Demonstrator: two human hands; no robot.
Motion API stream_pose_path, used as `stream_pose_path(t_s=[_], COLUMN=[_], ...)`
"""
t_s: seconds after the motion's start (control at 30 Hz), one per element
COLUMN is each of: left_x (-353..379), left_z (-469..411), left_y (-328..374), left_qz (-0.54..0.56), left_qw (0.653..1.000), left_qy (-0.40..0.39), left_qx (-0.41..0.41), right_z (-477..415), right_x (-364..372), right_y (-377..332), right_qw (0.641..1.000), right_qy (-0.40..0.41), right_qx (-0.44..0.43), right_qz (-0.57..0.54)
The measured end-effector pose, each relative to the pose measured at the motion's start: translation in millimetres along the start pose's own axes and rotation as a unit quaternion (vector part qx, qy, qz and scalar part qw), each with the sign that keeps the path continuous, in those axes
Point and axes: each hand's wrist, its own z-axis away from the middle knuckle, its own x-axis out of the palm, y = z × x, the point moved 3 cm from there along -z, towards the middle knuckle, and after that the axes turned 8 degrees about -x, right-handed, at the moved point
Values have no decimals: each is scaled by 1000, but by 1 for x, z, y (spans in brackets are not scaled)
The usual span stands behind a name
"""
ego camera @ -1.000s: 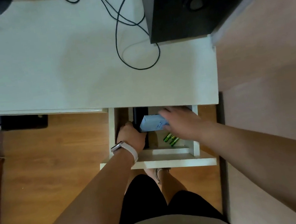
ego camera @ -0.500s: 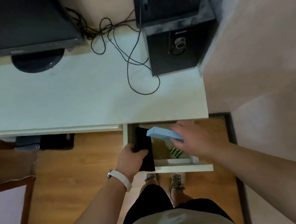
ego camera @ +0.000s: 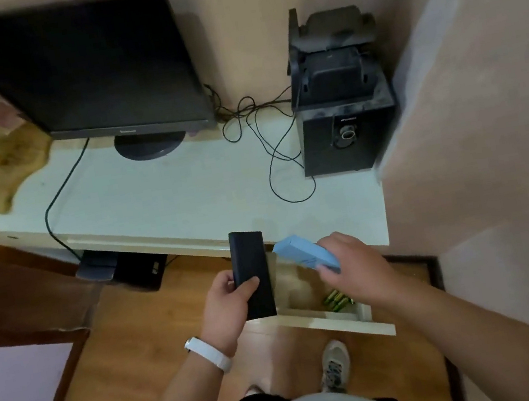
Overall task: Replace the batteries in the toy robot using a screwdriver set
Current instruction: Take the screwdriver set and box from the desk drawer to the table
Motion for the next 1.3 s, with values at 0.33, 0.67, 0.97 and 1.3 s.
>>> stream_pose_path(t_s=[0.33,0.67,0.97,1.3], left_x=[-141,-363,-504,-572], left_z=[25,89,164,189], left_y=[-10,-87,-182,-219], left_qz=[112,200,325,394], left_qw=[986,943,855,766], left_qy=[109,249,399,504], left_qx=[50,93,64,62], right_z=[-57,-107,-115,-127], right_x=[21,124,246,332], right_y=[-133,-353,-535,-640], right_qw=[995,977,920,862], right_qy=[-38,-83,-173,-262], right_qx=[-83,-196,-352,-434], right_qz=[35,4,7,-3])
